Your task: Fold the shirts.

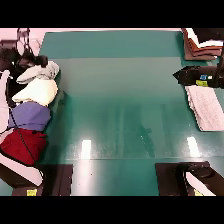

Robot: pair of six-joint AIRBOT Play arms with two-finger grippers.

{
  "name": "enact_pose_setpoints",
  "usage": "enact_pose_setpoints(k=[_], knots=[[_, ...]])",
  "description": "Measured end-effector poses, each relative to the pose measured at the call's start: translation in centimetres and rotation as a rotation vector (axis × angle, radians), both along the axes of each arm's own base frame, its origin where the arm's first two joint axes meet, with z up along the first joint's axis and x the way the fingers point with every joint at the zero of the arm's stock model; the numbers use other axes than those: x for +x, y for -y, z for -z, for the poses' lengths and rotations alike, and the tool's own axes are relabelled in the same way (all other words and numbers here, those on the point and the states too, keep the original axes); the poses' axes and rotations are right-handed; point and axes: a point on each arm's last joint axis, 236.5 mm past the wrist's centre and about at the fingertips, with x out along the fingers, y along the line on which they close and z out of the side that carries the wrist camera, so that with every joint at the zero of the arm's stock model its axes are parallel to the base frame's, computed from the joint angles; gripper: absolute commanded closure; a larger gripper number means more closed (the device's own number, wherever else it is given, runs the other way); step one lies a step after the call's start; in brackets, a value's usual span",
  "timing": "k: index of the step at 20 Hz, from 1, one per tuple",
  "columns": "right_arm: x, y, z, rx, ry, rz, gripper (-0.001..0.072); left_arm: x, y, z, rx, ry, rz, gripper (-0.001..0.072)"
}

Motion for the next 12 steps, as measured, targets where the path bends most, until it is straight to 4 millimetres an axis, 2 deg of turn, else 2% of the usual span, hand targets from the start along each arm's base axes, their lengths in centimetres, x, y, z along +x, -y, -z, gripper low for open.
enact_pose_setpoints(k=[3,5,6,7,10,11,12], knots=[[0.0,0.0,0.0,0.000,0.000,0.000,0.0695,0.2,-1.7,3.0,-0.007,-0.026,-0.032,0.0106],[0.0,0.0,0.0,0.000,0.000,0.000,0.0695,0.6,-2.3,3.7,-0.010,-0.014,-0.042,0.0133],[0.0,0.0,0.0,0.000,0.000,0.000,0.0695,0.8,-2.4,4.0,-0.016,-0.010,-0.047,0.0434],[0.0,0.0,0.0,0.002,0.000,0.000,0.0695,0.8,-2.5,4.1,-0.022,-0.008,-0.053,0.0663],[0.2,-0.1,-0.4,0.008,0.016,0.003,0.0695,1.1,-2.7,2.8,-0.035,0.005,-0.074,0.0677],[0.3,-0.1,-0.9,0.011,0.028,0.004,0.0695,1.2,-2.7,1.3,-0.042,0.022,-0.079,0.0678],[0.5,-0.1,-1.5,0.014,0.044,0.005,0.0695,1.5,-2.6,-0.9,-0.047,0.062,-0.081,0.0678]])
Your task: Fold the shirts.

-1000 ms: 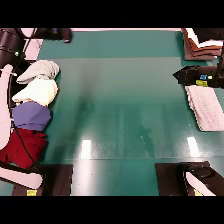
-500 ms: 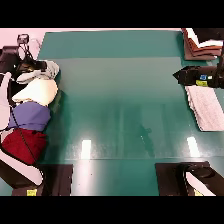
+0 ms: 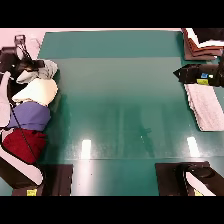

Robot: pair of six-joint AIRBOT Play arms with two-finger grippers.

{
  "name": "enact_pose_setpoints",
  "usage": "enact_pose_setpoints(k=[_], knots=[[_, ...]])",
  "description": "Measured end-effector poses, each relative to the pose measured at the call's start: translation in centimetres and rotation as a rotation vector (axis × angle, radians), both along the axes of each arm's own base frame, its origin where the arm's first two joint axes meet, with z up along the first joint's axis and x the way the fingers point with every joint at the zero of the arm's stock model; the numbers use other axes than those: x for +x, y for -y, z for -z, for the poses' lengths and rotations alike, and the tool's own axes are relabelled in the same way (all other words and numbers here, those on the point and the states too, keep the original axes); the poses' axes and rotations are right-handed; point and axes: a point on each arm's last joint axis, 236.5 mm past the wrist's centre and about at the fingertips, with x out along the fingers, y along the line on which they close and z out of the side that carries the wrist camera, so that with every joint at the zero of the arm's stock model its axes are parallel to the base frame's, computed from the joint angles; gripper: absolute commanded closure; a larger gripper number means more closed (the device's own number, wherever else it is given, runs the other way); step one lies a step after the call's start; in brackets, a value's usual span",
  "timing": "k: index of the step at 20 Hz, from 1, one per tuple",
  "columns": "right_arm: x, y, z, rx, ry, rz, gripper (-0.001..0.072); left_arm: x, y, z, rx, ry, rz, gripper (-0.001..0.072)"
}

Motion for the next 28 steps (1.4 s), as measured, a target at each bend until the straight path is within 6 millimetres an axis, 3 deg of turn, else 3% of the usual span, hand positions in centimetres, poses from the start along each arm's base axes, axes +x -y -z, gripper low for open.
enact_pose_setpoints(k=[2,4,5,7,9,10,11,13,16,17,18,19,20,22,24,26,28], knots=[[0.5,0.0,-2.1,0.005,0.044,0.000,0.0695,0.5,0.9,-6.9,0.004,0.132,0.013,0.0678],[1.0,-0.2,-5.0,0.010,0.099,-0.003,0.0695,-0.2,3.3,-15.8,0.020,0.300,0.067,0.0678],[1.2,-0.2,-6.5,0.010,0.122,-0.007,0.0695,-1.4,5.0,-20.3,0.037,0.383,0.109,0.0678],[1.6,-0.3,-9.2,0.011,0.171,-0.013,0.0695,-4.7,8.9,-27.4,0.062,0.497,0.195,0.0678],[1.8,-0.4,-11.4,0.011,0.209,-0.019,0.0695,-8.5,13.1,-32.0,0.067,0.565,0.289,0.0678],[1.9,-0.4,-12.5,0.011,0.228,-0.021,0.0695,-10.0,15.2,-33.1,0.062,0.572,0.336,0.0678],[2.0,-0.5,-13.2,0.010,0.239,-0.024,0.0695,-11.5,17.5,-33.4,0.050,0.561,0.389,0.0678],[1.9,-0.5,-14.6,0.009,0.262,-0.028,0.0695,-13.6,22.3,-32.0,0.026,0.500,0.503,0.0677],[1.6,-0.6,-15.8,0.006,0.280,-0.035,0.0695,-16.0,30.9,-26.1,-0.043,0.344,0.700,0.0675],[1.4,-0.6,-16.1,0.003,0.284,-0.038,0.0695,-16.7,33.8,-23.4,-0.062,0.284,0.765,0.0626],[1.1,-0.6,-16.3,0.001,0.286,-0.041,0.0695,-17.5,36.3,-21.0,-0.079,0.233,0.817,0.0285],[0.9,-0.5,-16.4,-0.001,0.286,-0.043,0.0695,-18.0,38.7,-18.8,-0.100,0.201,0.863,0.0101],[0.5,-0.5,-16.5,-0.001,0.291,-0.043,0.0695,-18.6,40.7,-17.0,-0.123,0.171,0.898,0.0101],[-0.2,-0.4,-16.5,-0.004,0.293,-0.045,0.0695,-18.6,42.2,-14.6,-0.140,0.136,0.914,0.0101],[-1.0,-0.3,-16.6,-0.006,0.299,-0.043,0.0695,-17.7,41.6,-13.5,-0.165,0.117,0.878,0.0106],[-1.5,-0.1,-16.5,-0.008,0.304,-0.040,0.0695,-16.4,39.3,-12.1,-0.173,0.082,0.810,0.0106],[-1.8,-0.1,-16.5,-0.004,0.312,-0.037,0.0695,-15.1,36.1,-9.6,-0.182,0.019,0.718,0.0106]])
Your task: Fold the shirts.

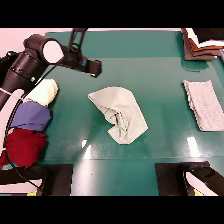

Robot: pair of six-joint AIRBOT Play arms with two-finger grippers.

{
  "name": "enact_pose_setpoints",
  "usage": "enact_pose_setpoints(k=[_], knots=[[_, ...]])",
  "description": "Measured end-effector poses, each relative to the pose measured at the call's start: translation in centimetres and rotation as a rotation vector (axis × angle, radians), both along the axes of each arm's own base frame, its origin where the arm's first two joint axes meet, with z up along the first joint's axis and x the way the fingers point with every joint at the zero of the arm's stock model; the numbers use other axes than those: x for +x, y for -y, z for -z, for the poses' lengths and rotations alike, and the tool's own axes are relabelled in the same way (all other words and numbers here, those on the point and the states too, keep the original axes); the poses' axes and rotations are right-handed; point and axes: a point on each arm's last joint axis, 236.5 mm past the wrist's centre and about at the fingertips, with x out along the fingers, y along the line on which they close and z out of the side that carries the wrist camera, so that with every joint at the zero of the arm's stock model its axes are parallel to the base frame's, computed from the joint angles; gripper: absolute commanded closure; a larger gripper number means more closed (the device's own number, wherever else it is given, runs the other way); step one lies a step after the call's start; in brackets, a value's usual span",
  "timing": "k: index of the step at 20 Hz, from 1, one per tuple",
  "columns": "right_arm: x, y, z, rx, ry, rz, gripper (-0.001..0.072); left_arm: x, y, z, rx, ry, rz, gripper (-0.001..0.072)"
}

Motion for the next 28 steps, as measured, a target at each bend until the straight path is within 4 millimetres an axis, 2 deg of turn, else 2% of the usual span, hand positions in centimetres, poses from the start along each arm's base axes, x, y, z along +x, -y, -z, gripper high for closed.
enact_pose_setpoints(k=[3,5,8,11,12,14,15,16,17,18,19,21,23,25,28], knots=[[0.3,0.0,0.7,0.002,-0.011,0.002,0.0695,0.5,-4.3,6.2,-0.005,-0.141,-0.120,0.0106],[0.7,-0.1,1.3,0.003,-0.029,0.000,0.0695,0.3,-5.8,10.8,-0.043,-0.233,-0.180,0.0106],[1.5,-0.4,3.1,-0.008,-0.087,-0.008,0.0694,-0.2,-5.3,16.2,-0.098,-0.318,-0.185,0.0106],[1.9,-0.3,6.0,-0.034,-0.192,-0.017,0.0694,0.0,-3.9,19.0,-0.148,-0.339,-0.171,0.0110],[2.0,0.0,7.1,-0.043,-0.233,-0.013,0.0694,0.3,-3.6,19.5,-0.163,-0.334,-0.175,0.0267],[1.8,1.2,10.1,-0.060,-0.340,0.007,0.0694,0.9,-3.2,19.7,-0.184,-0.318,-0.179,0.0579],[1.7,2.0,12.0,-0.064,-0.401,0.024,0.0694,1.4,-3.0,19.4,-0.194,-0.303,-0.180,0.0679],[1.4,3.1,14.5,-0.066,-0.474,0.050,0.0693,1.9,-2.8,19.0,-0.200,-0.289,-0.176,0.0676],[0.8,4.2,17.3,-0.063,-0.554,0.076,0.0609,2.4,-2.6,18.3,-0.209,-0.272,-0.174,0.0676],[0.0,5.2,20.2,-0.056,-0.634,0.098,0.0289,2.9,-2.4,17.5,-0.218,-0.256,-0.167,0.0677],[-0.9,6.0,23.4,-0.051,-0.721,0.115,0.0177,3.2,-2.2,16.9,-0.220,-0.243,-0.156,0.0677],[-3.8,6.3,30.6,-0.007,-0.922,0.107,0.0187,3.7,-1.8,15.6,-0.223,-0.220,-0.131,0.0676],[-6.3,4.6,36.6,0.069,-1.074,0.060,0.0264,3.8,-1.6,14.9,-0.221,-0.214,-0.112,0.0677],[-8.0,1.7,40.4,0.159,-1.156,-0.012,0.0268,3.7,-1.4,14.6,-0.217,-0.217,-0.098,0.0677],[-8.6,-2.8,43.7,0.246,-1.190,-0.099,0.0268,3.2,-1.3,14.7,-0.209,-0.237,-0.080,0.0676]])
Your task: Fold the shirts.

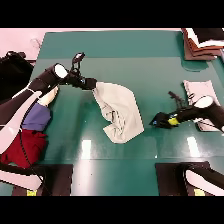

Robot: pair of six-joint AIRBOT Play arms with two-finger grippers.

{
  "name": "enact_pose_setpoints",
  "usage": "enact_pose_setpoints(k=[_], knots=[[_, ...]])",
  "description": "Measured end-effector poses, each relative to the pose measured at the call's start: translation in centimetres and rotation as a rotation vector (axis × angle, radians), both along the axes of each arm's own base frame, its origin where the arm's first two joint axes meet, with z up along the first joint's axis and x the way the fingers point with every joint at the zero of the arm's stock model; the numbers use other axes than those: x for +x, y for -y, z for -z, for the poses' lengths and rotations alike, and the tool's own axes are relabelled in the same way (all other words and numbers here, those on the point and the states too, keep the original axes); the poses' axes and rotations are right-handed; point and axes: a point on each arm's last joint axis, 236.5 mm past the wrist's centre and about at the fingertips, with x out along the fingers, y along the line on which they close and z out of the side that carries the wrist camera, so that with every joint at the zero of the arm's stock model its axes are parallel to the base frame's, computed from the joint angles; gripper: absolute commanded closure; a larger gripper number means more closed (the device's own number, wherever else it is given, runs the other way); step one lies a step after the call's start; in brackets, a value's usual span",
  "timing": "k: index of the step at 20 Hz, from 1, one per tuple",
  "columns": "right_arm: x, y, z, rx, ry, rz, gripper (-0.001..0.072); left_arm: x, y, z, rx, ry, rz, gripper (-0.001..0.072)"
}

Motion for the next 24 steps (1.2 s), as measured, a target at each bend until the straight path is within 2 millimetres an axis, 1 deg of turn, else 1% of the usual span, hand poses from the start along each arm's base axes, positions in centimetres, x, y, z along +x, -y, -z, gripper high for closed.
enact_pose_setpoints(k=[2,4,5,6,8,9,10,11,12,14,15,16,17,18,19,20,21,22,23,24], knots=[[0.4,-2.5,1.0,0.032,0.002,-0.033,0.0279,-0.3,0.0,0.1,0.003,-0.011,0.009,0.0677],[1.0,-4.7,1.5,0.043,0.016,-0.077,0.0517,-0.5,0.0,0.2,0.009,-0.018,0.017,0.0677],[1.3,-5.5,1.7,0.040,0.024,-0.106,0.0624,-0.6,0.0,0.2,0.011,-0.020,0.019,0.0677],[1.6,-6.2,1.8,0.030,0.039,-0.131,0.0695,-0.7,0.0,0.3,0.013,-0.025,0.022,0.0677],[2.3,-6.9,1.7,-0.004,0.086,-0.193,0.0696,-0.9,-0.1,0.1,0.017,-0.028,0.029,0.0677],[2.9,-6.9,1.0,-0.027,0.126,-0.219,0.0697,-1.0,-0.2,-0.8,0.019,-0.011,0.033,0.0677],[3.8,-6.6,-0.1,-0.051,0.176,-0.237,0.0697,-0.9,-0.3,-2.2,0.024,0.022,0.036,0.0677],[5.0,-6.0,-2.0,-0.080,0.240,-0.250,0.0696,-0.7,-0.7,-4.5,0.034,0.076,0.041,0.0677],[6.0,-5.0,-4.4,-0.109,0.300,-0.257,0.0697,-0.6,-1.1,-7.3,0.046,0.143,0.044,0.0677],[8.4,-2.5,-11.4,-0.167,0.472,-0.227,0.0696,-0.8,-2.2,-15.4,0.066,0.326,0.051,0.0677],[9.0,-1.1,-15.6,-0.190,0.553,-0.201,0.0697,-1.5,-2.7,-19.8,0.067,0.419,0.053,0.0677],[9.2,0.5,-19.8,-0.215,0.629,-0.168,0.0697,-2.7,-3.2,-24.5,0.061,0.519,0.051,0.0677],[9.1,1.7,-23.5,-0.233,0.697,-0.135,0.0697,-4.1,-3.6,-28.6,0.044,0.602,0.049,0.0677],[8.5,2.8,-26.8,-0.250,0.755,-0.110,0.0697,-6.0,-4.0,-32.4,0.026,0.682,0.048,0.0678],[7.8,3.9,-29.8,-0.272,0.812,-0.082,0.0697,-7.7,-4.5,-35.6,0.009,0.750,0.043,0.0678],[7.2,4.8,-32.2,-0.291,0.860,-0.054,0.0697,-9.2,-4.9,-37.6,0.001,0.793,0.043,0.0678],[6.4,5.5,-33.7,-0.309,0.884,-0.034,0.0697,-10.5,-5.2,-38.8,-0.003,0.813,0.049,0.0678],[6.0,6.0,-34.7,-0.319,0.896,-0.018,0.0697,-11.3,-5.4,-39.2,0.000,0.817,0.057,0.0678],[5.7,6.4,-34.9,-0.328,0.889,-0.005,0.0697,-12.0,-5.5,-38.7,0.009,0.798,0.070,0.0678],[5.5,6.7,-34.6,-0.334,0.868,0.003,0.0697,-12.3,-5.4,-37.6,0.021,0.764,0.084,0.0678]])
